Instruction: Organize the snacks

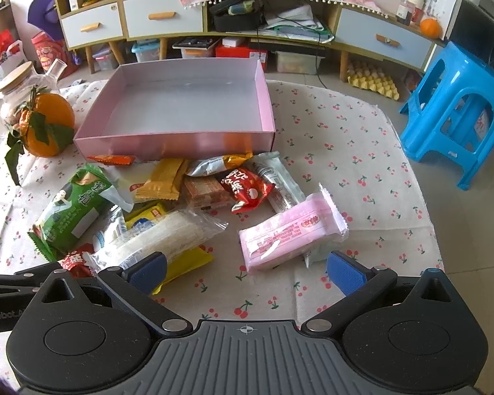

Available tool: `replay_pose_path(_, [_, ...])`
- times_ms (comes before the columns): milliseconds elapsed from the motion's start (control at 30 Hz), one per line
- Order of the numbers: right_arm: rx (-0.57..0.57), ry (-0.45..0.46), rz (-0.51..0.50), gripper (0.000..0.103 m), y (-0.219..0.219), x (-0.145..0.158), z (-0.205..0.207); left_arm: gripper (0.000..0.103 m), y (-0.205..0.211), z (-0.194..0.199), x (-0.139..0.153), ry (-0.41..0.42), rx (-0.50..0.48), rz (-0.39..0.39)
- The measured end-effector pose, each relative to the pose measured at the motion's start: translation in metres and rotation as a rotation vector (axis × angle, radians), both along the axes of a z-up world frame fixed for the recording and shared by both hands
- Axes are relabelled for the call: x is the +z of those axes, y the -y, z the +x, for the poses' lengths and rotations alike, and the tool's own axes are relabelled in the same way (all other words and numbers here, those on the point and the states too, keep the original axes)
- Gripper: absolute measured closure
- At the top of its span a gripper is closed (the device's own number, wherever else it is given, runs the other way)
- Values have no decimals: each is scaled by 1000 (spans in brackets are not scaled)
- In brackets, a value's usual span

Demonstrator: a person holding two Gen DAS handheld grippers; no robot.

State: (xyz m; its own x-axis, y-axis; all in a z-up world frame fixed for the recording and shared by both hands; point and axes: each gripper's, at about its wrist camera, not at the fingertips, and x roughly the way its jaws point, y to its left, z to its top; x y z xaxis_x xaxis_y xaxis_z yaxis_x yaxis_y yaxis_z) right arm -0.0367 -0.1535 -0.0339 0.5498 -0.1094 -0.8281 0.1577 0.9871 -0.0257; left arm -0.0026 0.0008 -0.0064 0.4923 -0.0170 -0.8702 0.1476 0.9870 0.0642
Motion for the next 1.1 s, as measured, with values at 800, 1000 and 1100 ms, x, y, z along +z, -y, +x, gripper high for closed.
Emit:
replay_pose_path(800, [-13, -42, 18, 0, 9, -9, 6, 0, -3, 4, -5, 38, 9, -4])
replay_pose_path(1000, [12, -49, -5, 0, 8, -9, 12, 0, -6, 7, -3, 29, -29, -39])
replay_pose_path(1100, [17, -40, 12, 0, 11, -6, 16, 0, -12, 12, 2, 29, -55, -64])
